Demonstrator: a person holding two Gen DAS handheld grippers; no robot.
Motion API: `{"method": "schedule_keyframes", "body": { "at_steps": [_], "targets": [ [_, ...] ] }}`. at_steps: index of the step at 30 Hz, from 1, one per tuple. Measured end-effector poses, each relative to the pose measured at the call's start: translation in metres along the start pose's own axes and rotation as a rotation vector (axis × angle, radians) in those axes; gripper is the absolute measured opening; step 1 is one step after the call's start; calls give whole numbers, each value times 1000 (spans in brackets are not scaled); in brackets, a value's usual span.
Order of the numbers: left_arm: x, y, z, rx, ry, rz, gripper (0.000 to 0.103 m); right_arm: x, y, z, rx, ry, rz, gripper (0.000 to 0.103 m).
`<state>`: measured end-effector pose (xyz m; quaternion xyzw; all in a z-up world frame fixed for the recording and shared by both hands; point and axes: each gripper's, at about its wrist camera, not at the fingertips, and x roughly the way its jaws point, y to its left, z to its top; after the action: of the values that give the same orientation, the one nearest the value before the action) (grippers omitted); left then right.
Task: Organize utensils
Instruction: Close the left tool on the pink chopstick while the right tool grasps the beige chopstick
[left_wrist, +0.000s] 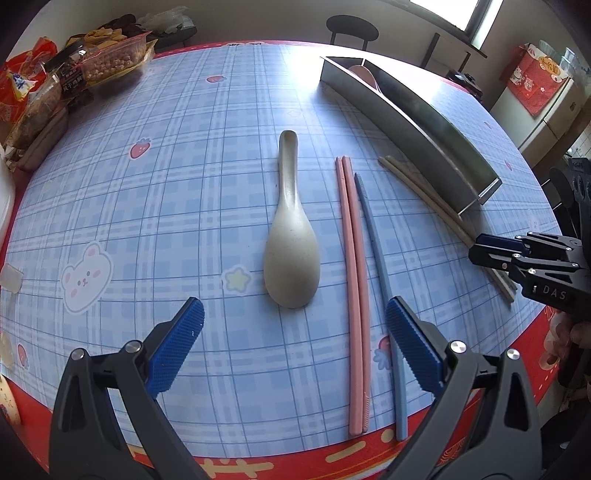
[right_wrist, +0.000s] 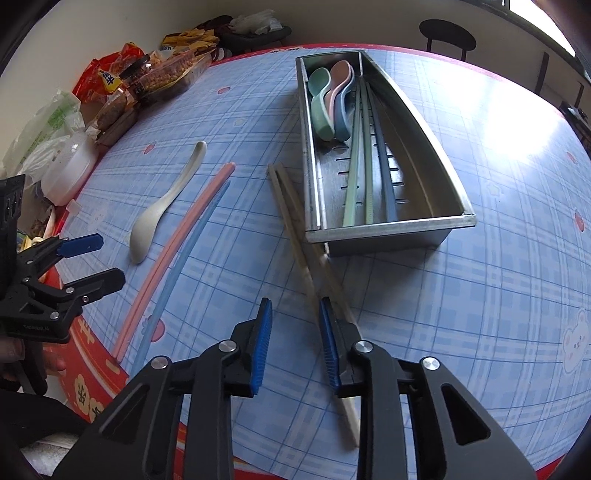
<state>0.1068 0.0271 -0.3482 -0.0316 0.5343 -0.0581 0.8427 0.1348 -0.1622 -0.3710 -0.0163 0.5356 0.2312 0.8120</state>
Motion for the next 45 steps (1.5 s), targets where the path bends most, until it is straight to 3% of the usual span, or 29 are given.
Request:
{"method": "schedule_keyframes", "body": {
  "at_steps": [5, 8, 16, 21, 22, 25, 27, 29, 32, 35, 45],
  "targets": [
    [3, -3, -1, 11, 6, 14, 97, 3, 13, -4, -18, 25, 41, 9],
    [3, -3, 0, 14, -4, 27, 97, 4, 18, -5, -34, 27, 33, 9],
    [-1, -3, 1, -4, 8, -68, 97, 8, 14, -4, -19, 43, -3, 9],
    [-3, -4, 0, -19, 9, -60, 96, 8, 14, -5, -22, 44, 0, 9],
    [-3, -3, 1, -28, 9, -58, 92, 8, 15, -5, -23, 46, 5, 9],
    [-1, 3, 2, -49, 26, -44, 56, 8, 16, -7, -25, 46, 9, 9],
    [0, 4, 3, -52, 32, -59, 48, 8, 15, -7, -19, 45, 13, 9],
    [-1, 2, 3, -42, 28, -94, 29, 8, 15, -7, -18, 45, 16, 9],
    [-1, -6, 2, -3, 30, -154, 19, 8, 15, -7, -17, 44, 15, 9],
    [3, -14, 2, 25, 45, -162, 15, 8, 15, -7, -17, 45, 17, 9],
    [20, -19, 8, 50, 78, -147, 15, 8, 14, -7, -16, 43, 18, 9]
  ]
}}
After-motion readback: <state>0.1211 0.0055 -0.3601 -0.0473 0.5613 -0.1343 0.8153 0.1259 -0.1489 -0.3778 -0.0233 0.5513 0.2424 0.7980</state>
